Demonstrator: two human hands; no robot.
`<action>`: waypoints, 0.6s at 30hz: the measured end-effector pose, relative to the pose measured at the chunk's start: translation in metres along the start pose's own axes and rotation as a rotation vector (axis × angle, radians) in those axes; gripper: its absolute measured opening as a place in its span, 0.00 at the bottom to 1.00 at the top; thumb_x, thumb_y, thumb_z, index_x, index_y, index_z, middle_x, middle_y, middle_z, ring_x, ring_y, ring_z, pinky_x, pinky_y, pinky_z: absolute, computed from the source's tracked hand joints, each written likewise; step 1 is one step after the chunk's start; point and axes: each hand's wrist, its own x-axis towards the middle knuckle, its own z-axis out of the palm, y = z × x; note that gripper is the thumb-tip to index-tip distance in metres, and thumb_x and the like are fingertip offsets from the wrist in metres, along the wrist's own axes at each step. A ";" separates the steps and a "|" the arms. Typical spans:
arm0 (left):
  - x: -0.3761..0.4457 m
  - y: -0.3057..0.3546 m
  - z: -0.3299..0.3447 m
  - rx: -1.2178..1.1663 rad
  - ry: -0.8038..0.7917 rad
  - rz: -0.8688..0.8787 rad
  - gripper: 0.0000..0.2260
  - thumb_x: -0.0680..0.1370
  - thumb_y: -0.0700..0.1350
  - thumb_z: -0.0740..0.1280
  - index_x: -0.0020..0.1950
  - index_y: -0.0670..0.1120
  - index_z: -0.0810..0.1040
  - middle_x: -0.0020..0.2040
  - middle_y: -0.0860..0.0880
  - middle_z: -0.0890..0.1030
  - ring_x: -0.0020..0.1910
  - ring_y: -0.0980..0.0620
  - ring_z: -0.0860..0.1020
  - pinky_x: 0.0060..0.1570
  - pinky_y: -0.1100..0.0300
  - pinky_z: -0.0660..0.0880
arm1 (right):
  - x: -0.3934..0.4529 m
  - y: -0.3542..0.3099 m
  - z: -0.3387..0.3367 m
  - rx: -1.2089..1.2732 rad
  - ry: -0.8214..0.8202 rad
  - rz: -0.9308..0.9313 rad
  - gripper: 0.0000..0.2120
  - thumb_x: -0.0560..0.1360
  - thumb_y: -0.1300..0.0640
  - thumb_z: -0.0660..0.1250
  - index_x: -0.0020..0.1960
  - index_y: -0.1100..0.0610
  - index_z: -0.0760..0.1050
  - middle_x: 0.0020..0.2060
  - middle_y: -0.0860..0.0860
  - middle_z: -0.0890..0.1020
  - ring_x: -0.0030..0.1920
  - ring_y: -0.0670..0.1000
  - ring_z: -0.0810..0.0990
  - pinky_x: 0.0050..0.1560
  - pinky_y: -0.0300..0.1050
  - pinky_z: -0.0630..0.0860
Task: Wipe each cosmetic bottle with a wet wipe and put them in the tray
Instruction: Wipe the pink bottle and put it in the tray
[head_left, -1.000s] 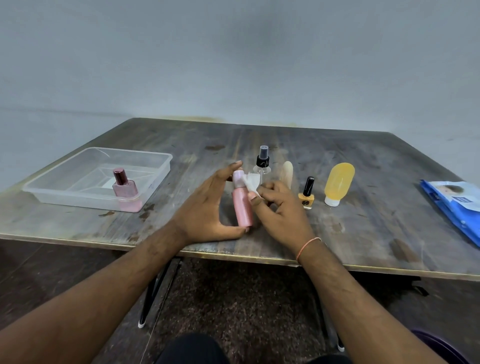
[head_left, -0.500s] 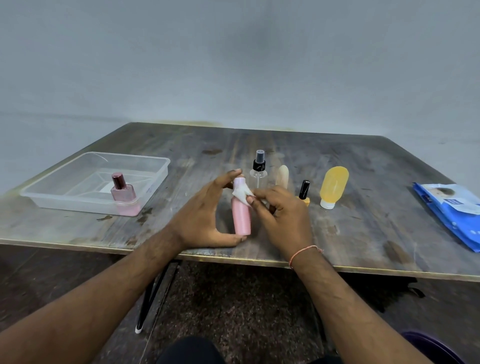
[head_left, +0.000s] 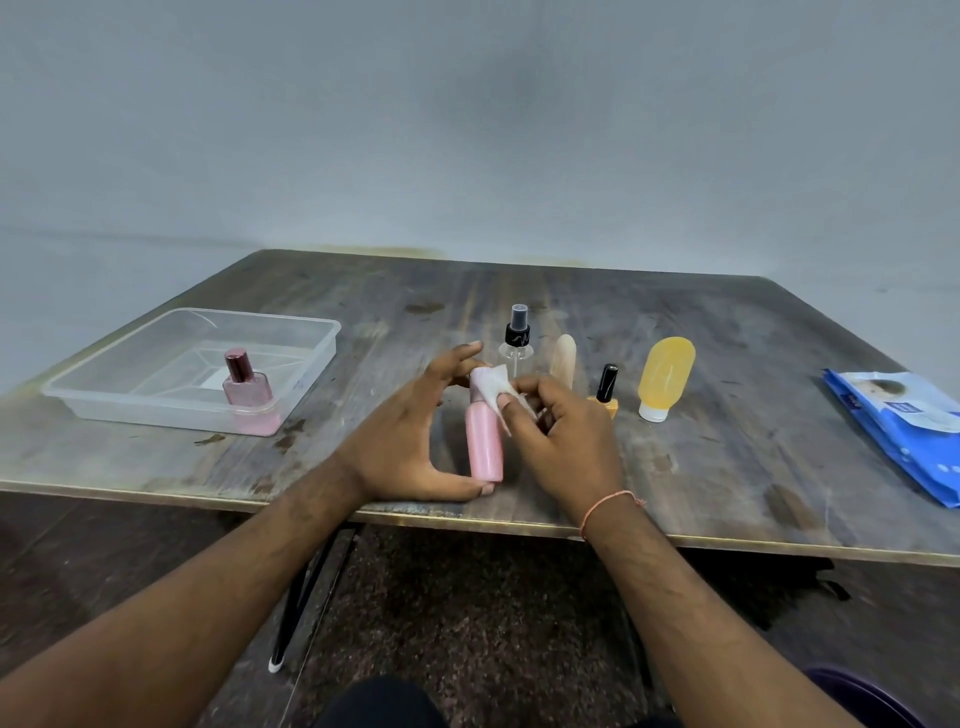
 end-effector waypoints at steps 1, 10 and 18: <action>0.000 0.000 0.000 0.002 -0.001 0.005 0.62 0.63 0.53 0.88 0.87 0.51 0.52 0.78 0.57 0.71 0.77 0.59 0.71 0.69 0.66 0.69 | 0.000 0.000 -0.001 -0.007 0.007 0.004 0.07 0.81 0.48 0.72 0.57 0.47 0.84 0.35 0.38 0.81 0.34 0.42 0.78 0.37 0.40 0.74; 0.002 -0.004 0.001 -0.001 0.088 0.027 0.60 0.65 0.49 0.88 0.86 0.47 0.53 0.78 0.51 0.71 0.76 0.54 0.73 0.68 0.67 0.68 | -0.008 -0.001 0.000 0.110 -0.189 -0.086 0.04 0.70 0.49 0.76 0.43 0.46 0.83 0.34 0.42 0.83 0.33 0.44 0.79 0.35 0.45 0.77; 0.000 0.001 -0.002 0.002 0.074 0.042 0.65 0.64 0.54 0.88 0.86 0.43 0.47 0.79 0.50 0.71 0.76 0.52 0.73 0.68 0.61 0.70 | 0.001 0.009 0.005 0.200 -0.047 0.110 0.15 0.78 0.40 0.69 0.60 0.46 0.83 0.46 0.41 0.88 0.47 0.45 0.87 0.49 0.58 0.85</action>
